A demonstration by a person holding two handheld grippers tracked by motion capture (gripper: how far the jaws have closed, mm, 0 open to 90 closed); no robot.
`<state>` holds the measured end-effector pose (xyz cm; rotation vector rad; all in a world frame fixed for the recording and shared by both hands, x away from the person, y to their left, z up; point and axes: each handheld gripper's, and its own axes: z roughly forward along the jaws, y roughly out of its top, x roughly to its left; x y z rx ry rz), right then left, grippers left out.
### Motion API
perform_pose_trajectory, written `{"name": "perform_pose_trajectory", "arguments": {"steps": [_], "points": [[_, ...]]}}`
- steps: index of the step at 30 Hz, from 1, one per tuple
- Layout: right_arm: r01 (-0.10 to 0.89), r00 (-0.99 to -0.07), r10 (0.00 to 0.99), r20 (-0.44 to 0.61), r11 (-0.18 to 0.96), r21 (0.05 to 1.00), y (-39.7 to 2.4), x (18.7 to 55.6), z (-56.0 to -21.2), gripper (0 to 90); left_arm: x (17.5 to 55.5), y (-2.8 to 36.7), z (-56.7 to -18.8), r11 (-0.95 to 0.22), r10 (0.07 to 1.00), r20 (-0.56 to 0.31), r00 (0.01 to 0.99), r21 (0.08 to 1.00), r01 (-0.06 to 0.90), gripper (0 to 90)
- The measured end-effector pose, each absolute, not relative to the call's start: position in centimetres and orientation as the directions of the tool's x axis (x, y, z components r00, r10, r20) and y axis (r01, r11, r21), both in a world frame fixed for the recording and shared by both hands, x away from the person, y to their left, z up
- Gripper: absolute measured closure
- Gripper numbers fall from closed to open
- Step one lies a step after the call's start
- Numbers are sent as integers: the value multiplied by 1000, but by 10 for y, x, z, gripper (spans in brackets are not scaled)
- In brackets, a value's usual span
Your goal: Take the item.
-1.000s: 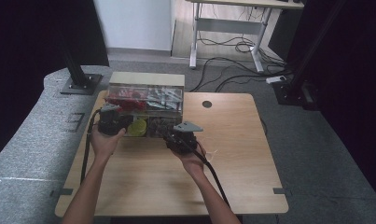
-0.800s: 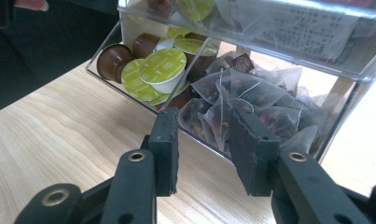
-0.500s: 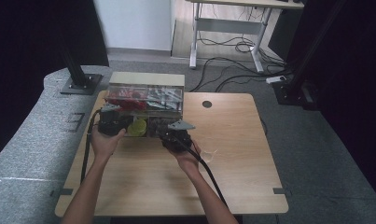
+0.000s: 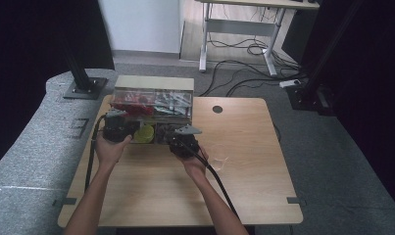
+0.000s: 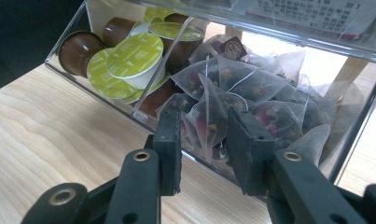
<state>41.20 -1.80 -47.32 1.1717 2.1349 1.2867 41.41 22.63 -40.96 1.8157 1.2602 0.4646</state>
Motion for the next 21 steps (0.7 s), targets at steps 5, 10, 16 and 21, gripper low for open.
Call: {"name": "perform_pose_trajectory", "arguments": {"steps": [5, 10, 16, 21], "points": [[470, -565, 818, 105, 215, 856, -18, 416, -476, 669, 414, 225, -410, -124, 891, -165, 424, 808, 576, 900], [474, -565, 820, 96, 227, 851, -15, 419, -481, 674, 414, 225, -410, -130, 891, -160, 424, 806, 578, 900], [485, -554, 827, 92, 231, 844, -13, 423, -485, 689, 414, 226, -410, -131, 891, -160, 425, 805, 579, 899], [497, -548, 831, 91, 236, 835, -12, 426, -488, 718, 414, 225, -411, -131, 890, -162, 426, 803, 581, 899]]}}
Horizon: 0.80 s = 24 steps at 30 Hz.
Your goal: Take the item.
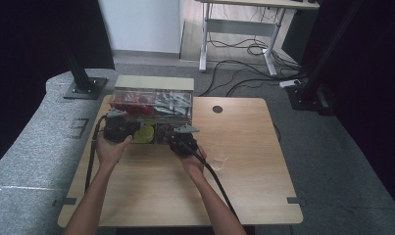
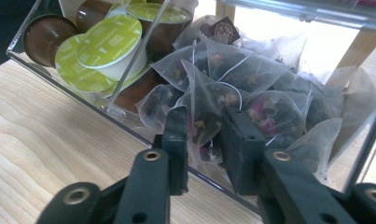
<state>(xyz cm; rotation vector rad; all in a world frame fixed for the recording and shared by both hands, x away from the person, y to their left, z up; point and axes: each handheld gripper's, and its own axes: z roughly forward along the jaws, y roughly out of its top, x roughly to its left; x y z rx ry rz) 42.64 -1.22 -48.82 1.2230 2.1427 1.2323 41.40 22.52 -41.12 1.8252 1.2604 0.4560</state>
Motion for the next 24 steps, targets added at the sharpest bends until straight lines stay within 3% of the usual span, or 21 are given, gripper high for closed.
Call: {"name": "perform_pose_trajectory", "arguments": {"steps": [9, 24], "points": [[510, -559, 820, 121, 226, 830, -13, 428, -489, 887, 414, 226, -413, -122, 884, -180, 432, 802, 585, 899], [438, -578, 806, 124, 179, 881, -19, 414, -470, 890, 414, 228, -411, -113, 888, -179, 423, 808, 579, 898]]}}
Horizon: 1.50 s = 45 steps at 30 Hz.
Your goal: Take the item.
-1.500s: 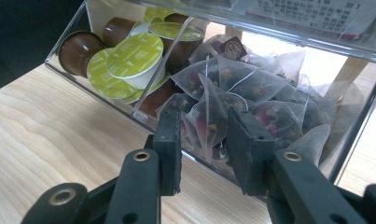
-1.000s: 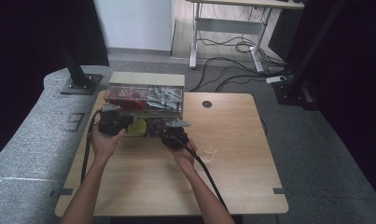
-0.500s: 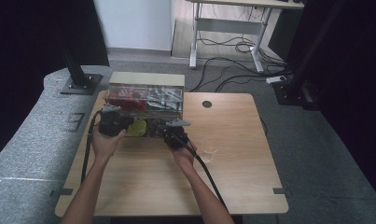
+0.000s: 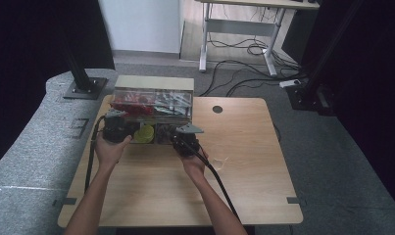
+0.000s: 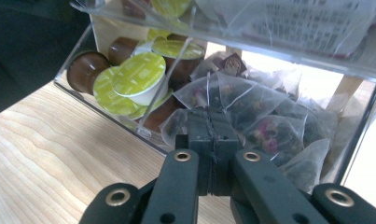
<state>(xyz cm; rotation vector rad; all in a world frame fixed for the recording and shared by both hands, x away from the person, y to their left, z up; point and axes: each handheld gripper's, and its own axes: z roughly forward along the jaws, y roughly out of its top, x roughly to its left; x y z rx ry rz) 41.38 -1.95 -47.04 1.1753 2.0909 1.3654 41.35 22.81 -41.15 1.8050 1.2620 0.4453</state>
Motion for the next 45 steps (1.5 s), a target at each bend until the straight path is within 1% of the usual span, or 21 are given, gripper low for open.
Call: {"name": "perform_pose_trajectory", "arguments": {"steps": [22, 45], "points": [[382, -581, 803, 133, 125, 916, -32, 408, -447, 892, 415, 225, -411, -112, 887, -184, 425, 805, 582, 898], [331, -604, 787, 123, 108, 937, -43, 392, -426, 892, 414, 224, -410, -112, 887, -182, 424, 806, 581, 898]]}}
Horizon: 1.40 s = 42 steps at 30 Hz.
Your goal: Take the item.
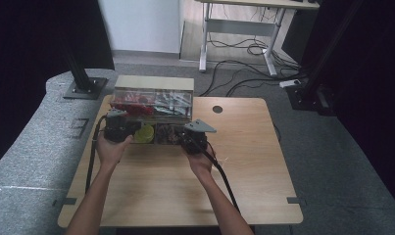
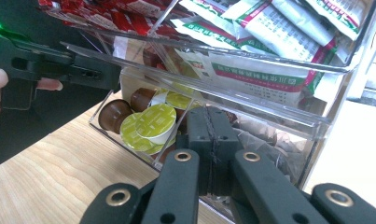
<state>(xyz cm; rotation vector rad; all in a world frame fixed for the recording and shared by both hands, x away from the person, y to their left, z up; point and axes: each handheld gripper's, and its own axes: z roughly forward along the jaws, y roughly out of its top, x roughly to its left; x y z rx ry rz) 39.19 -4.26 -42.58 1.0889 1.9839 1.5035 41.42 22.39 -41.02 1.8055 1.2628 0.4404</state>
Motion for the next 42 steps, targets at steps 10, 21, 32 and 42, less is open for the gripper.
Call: {"name": "perform_pose_trajectory", "arguments": {"steps": [10, 21, 32, 42], "points": [[326, -608, 784, 120, 109, 939, -48, 389, -423, 892, 414, 223, -411, -112, 888, -181, 423, 806, 581, 899], [319, -605, 787, 120, 101, 942, -57, 385, -421, 892, 416, 224, -412, -109, 889, -185, 419, 804, 585, 900], [313, -590, 799, 119, 91, 945, -74, 380, -421, 892, 416, 225, -413, -108, 890, -185, 417, 803, 586, 899], [318, -576, 807, 132, 72, 945, -89, 377, -422, 892, 415, 224, -413, -109, 891, -183, 416, 802, 587, 898]]}}
